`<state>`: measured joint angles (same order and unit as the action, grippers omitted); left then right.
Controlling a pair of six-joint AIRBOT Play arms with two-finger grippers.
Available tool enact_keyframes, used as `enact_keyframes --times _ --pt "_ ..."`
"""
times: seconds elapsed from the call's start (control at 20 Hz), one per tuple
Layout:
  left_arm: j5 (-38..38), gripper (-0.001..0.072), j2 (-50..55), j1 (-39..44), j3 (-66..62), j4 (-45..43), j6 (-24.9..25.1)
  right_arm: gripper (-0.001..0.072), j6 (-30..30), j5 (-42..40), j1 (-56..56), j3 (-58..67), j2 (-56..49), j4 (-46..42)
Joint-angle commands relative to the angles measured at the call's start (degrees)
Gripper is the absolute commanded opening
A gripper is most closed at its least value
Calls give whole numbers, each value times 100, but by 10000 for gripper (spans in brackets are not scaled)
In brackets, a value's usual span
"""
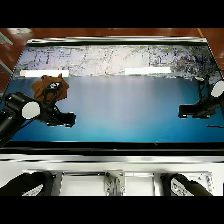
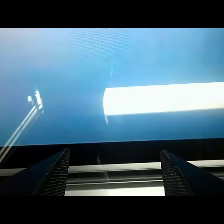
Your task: Fold the shirts.
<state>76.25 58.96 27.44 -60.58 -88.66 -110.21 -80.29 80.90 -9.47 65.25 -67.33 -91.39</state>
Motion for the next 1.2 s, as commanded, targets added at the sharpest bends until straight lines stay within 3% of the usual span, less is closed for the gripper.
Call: enact_keyframes --times 0.0,0.25,0.45,0.55,0.6,0.65,0.7,0.8,0.9,1.0,1.15 --pt "-640 505 57 -4 4 -2 0 683 -4 -4 0 -2 4 358" --pt "-946 506 125 -4 4 76 -4 683 -175 -15 0 -2 4 553" --pt "-1427 505 133 -4 2 782 2 683 -177 -4 0 -2 4 560" --pt "-1611 510 179 -31 0 540 -2 683 -197 -81 0 -2 0 555" --pt "-1646 596 256 -162 -20 367 -2 683 -330 -140 0 -4 0 560" --pt "-1534 678 413 -470 -127 234 4 683 -439 -168 0 -2 0 577" --pt "-1364 714 627 -903 -330 168 227 683 -479 -168 0 -4 0 608" --pt "-1040 713 1259 -2024 -1095 142 881 683 -476 -168 0 -2 0 704" --pt "-820 714 2070 -3073 -2131 144 1176 683 -476 -173 0 -4 0 765" --pt "-570 714 2944 -3801 -3145 153 1209 683 -476 -190 0 -2 0 809" --pt "-452 715 4092 -4223 -4192 168 1207 683 -476 -330 0 -4 0 966"
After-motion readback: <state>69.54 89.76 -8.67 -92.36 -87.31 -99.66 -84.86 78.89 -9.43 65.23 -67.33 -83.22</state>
